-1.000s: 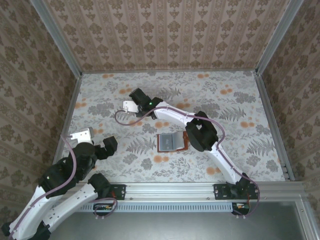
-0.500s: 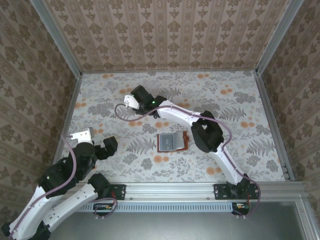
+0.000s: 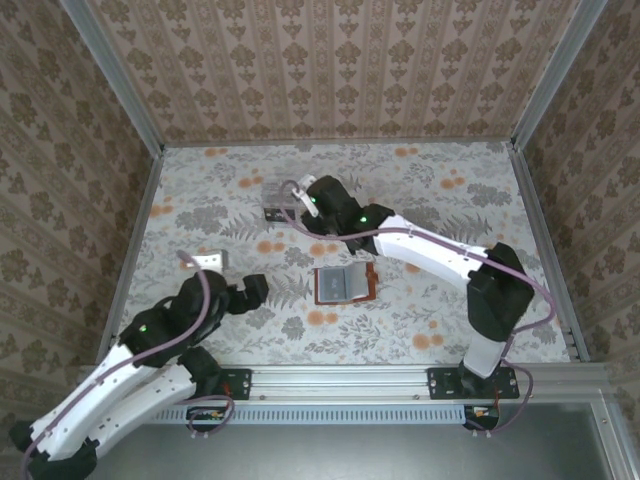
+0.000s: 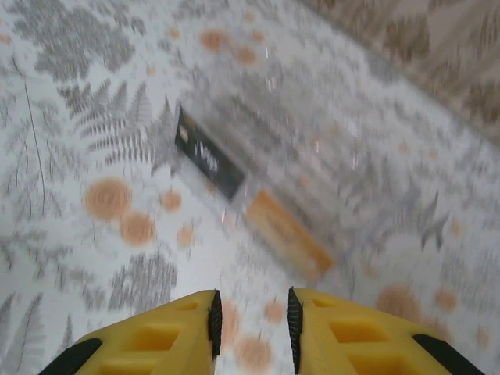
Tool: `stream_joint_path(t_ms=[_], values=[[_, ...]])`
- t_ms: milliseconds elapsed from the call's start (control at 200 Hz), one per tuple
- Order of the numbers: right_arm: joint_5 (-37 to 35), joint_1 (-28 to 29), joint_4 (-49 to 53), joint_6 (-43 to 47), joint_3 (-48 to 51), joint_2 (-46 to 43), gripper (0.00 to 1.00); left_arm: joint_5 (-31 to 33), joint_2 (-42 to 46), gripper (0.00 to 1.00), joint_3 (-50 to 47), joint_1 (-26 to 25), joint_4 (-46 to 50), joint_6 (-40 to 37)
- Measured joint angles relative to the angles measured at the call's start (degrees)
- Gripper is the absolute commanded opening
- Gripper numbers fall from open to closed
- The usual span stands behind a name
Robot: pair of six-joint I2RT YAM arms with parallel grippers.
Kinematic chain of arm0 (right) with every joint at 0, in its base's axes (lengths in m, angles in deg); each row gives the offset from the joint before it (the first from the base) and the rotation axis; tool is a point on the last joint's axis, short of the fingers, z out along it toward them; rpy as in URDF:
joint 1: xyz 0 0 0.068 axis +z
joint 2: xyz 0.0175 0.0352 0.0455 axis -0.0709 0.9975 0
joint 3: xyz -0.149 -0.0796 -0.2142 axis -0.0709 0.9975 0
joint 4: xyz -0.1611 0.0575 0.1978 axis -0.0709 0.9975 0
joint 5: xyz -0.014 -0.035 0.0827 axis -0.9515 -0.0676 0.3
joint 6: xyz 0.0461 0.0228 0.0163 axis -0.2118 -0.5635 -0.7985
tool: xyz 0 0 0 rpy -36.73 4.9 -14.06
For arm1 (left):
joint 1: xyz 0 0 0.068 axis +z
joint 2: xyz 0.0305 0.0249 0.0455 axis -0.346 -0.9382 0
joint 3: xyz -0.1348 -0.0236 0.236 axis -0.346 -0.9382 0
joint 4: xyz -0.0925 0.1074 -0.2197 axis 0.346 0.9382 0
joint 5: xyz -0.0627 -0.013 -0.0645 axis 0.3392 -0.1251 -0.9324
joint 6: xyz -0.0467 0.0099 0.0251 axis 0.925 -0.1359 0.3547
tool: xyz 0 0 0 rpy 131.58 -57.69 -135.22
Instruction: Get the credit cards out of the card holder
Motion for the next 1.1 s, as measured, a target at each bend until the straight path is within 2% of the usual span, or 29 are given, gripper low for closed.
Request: stream_joint_path(t_ms=[190, 430, 500, 640, 745, 1100], values=[[3.5, -0.2, -1.3, -12.9, 19.0, -9.4, 0.16, -7.5, -12.7, 0.96, -4.1, 0.0, -13.0, 2.7], [7.5, -0.2, -4.3, -23.3, 33.9, -13.3, 0.08, -14.4, -27.7, 0.86, -6.2, -0.2, -28.0, 6.4], [7.6, -0.4, -5.2, -24.7, 36.2, -13.9, 0.07, -16.0, -31.3, 0.81, -6.2, -0.6, -32.0, 7.3], [7.5, -1.1, -7.1, -26.6, 39.0, -14.8, 0.07, -18.3, -37.9, 0.76, -5.5, -1.7, -37.0, 8.0], [7.5, -1.6, -8.7, -27.4, 41.0, -15.7, 0.07, -19.5, -42.0, 0.68, -4.3, -2.4, -39.8, 8.5], [9.1, -1.8, -13.7, -29.8, 43.1, -14.1, 0.06, -23.2, -53.5, 0.57, 0.0, -3.2, -46.8, 8.9]])
